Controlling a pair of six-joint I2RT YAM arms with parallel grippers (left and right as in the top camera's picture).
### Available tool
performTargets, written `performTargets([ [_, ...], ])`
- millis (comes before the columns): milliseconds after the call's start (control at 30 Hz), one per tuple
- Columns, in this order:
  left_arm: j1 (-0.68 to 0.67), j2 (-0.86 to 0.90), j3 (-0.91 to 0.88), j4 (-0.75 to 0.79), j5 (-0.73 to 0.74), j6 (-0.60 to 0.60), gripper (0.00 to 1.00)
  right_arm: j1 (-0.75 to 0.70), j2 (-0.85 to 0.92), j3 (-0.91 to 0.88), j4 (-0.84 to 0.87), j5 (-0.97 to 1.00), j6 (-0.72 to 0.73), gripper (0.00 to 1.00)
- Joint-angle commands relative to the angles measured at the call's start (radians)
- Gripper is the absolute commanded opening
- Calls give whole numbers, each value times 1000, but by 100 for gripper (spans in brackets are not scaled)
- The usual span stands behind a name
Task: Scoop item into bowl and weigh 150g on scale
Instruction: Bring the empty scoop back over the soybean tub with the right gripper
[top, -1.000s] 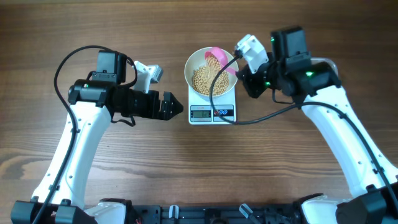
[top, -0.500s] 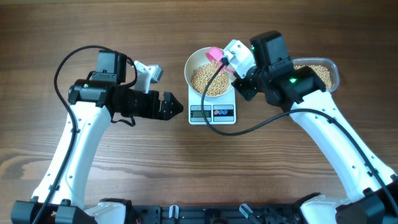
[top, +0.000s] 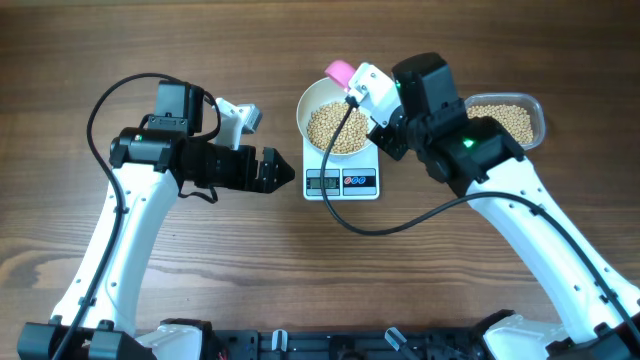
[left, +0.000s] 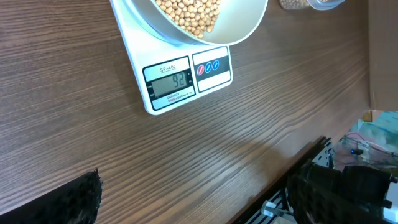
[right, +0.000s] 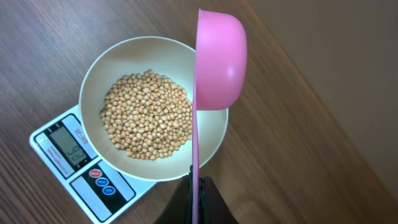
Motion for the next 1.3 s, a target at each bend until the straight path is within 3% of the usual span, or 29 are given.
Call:
performTargets([
  [0,4,0,-10,2,19,23,100,3,-22,21,8,24,8,4],
  [167,4,0,-10,2,19,23,100,-13,-22,21,2,0,191,4],
  [333,4,0,-10,2,19,23,100,-116,-23,21,-1,-143,271,4],
  [667,4,0,-10,2,19,23,100,-595,-23,21,-105,-610,398,4],
  [900,4,0,-10,2,19,23,100,-819,-23,21,-303,-520,344,4],
  [1100,4,0,-10,2,19,23,100,-837,-23,21,-330,-320,289,4],
  [1267,5,0,-10,2,19,23,100,-832,-22,20,-310,-265,280,4],
])
